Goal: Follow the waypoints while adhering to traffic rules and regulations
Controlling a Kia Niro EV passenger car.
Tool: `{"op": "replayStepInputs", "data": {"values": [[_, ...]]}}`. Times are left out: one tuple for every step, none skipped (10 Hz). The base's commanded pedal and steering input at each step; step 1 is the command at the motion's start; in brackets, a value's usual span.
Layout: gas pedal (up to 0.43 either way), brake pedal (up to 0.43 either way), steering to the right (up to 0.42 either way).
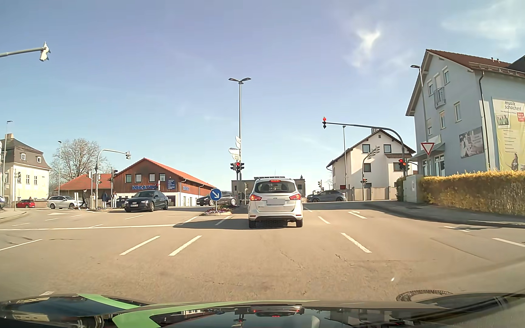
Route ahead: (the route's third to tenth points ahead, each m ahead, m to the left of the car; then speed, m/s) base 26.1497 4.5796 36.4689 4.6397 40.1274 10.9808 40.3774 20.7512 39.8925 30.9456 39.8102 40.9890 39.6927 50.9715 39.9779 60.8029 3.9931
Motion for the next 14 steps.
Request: {"op": "replayStepInputs", "data": {"values": [[0.000,0.000,0.004],[0.000,0.000,0.007],[0.000,0.000,0.005],[0.000,0.000,0.003],[0.000,0.000,0.003],[0.000,0.000,0.003],[0.000,0.000,0.003],[0.000,0.000,0.003],[0.000,0.000,0.003],[0.000,0.000,0.003],[0.000,0.000,0.003],[0.000,0.000,0.003],[0.000,0.000,0.003],[0.000,0.006,0.003]]}}
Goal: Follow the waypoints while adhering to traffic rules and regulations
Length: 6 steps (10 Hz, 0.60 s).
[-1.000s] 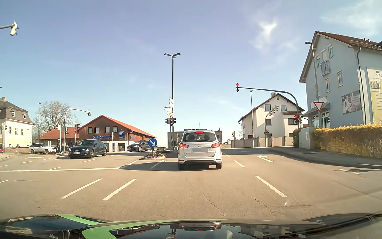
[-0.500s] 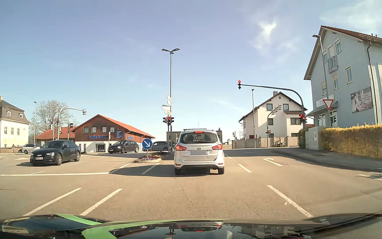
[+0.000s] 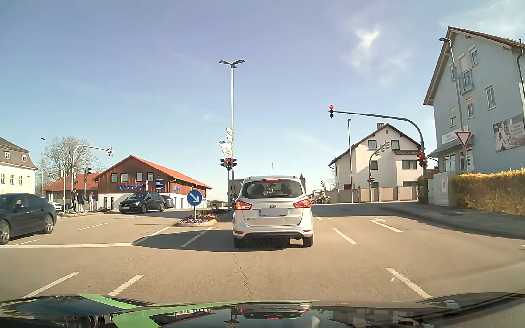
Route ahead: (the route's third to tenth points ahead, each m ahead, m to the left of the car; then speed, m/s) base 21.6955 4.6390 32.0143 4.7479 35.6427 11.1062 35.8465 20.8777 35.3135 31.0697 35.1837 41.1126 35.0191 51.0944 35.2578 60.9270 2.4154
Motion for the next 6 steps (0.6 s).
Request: {"op": "replayStepInputs", "data": {"values": [[0.000,0.037,0.003],[0.000,0.079,0.003],[0.000,0.128,0.003],[0.000,0.146,0.003],[0.000,0.165,0.003],[0.000,0.177,0.002]]}}
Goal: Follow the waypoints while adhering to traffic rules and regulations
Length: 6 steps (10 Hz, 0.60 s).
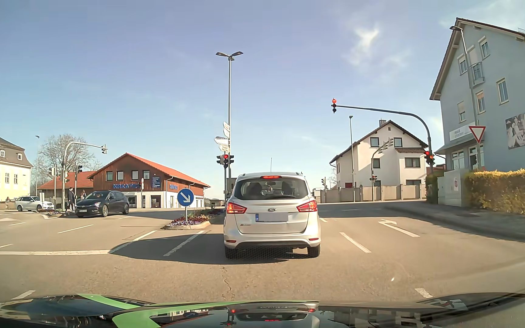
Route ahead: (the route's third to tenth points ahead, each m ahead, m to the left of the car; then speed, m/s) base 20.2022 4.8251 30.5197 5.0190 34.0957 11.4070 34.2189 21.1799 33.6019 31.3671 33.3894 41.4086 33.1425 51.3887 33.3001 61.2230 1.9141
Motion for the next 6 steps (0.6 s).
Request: {"op": "replayStepInputs", "data": {"values": [[0.000,0.195,0.003],[0.000,0.201,0.002],[0.000,0.207,0.003],[0.000,0.207,0.003],[0.000,0.213,0.003],[0.000,0.220,0.002]]}}
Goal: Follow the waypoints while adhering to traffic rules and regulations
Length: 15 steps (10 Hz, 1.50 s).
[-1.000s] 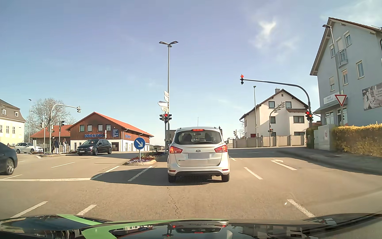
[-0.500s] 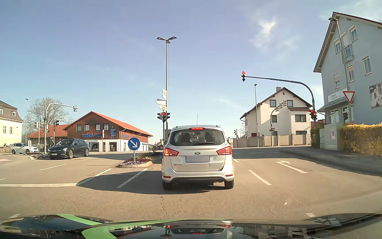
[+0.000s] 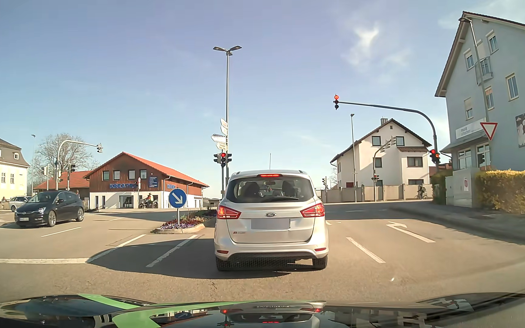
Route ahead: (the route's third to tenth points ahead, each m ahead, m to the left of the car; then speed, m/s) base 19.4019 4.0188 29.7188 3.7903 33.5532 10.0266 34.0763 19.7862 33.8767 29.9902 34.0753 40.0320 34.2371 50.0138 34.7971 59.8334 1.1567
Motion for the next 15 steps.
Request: {"op": "replayStepInputs", "data": {"values": [[0.000,0.226,0.003],[0.000,0.226,0.002],[0.000,0.232,0.003],[0.000,0.238,0.003],[0.000,0.238,0.002],[0.000,0.244,0.003],[0.000,0.244,0.003],[0.000,0.250,0.002],[0.000,0.262,0.002],[0.000,0.262,0.002],[0.000,0.268,0.003],[0.000,0.274,0.002],[0.000,0.280,0.003],[0.000,0.280,0.003],[0.000,0.280,0.003]]}}
